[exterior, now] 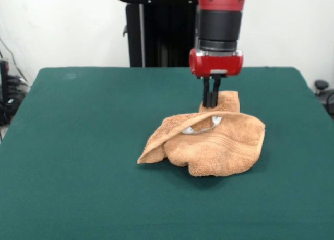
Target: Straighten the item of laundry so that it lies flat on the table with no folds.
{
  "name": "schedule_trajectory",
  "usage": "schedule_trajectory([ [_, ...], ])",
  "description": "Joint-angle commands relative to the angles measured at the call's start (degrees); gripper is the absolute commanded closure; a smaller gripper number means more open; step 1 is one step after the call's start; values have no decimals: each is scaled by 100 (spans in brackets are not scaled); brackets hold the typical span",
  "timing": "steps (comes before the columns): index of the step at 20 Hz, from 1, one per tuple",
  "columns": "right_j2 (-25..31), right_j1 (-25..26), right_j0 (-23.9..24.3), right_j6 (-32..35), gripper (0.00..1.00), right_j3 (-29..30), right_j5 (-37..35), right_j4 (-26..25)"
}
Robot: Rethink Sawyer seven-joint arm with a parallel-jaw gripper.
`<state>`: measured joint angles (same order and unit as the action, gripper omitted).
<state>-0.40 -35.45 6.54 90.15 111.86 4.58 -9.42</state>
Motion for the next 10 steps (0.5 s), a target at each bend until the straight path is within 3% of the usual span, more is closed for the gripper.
schedule_trajectory([
  [1,239,760,62,856,100,-421,453,-138],
  [10,239,700,27,842,100,-489,342,-38],
])
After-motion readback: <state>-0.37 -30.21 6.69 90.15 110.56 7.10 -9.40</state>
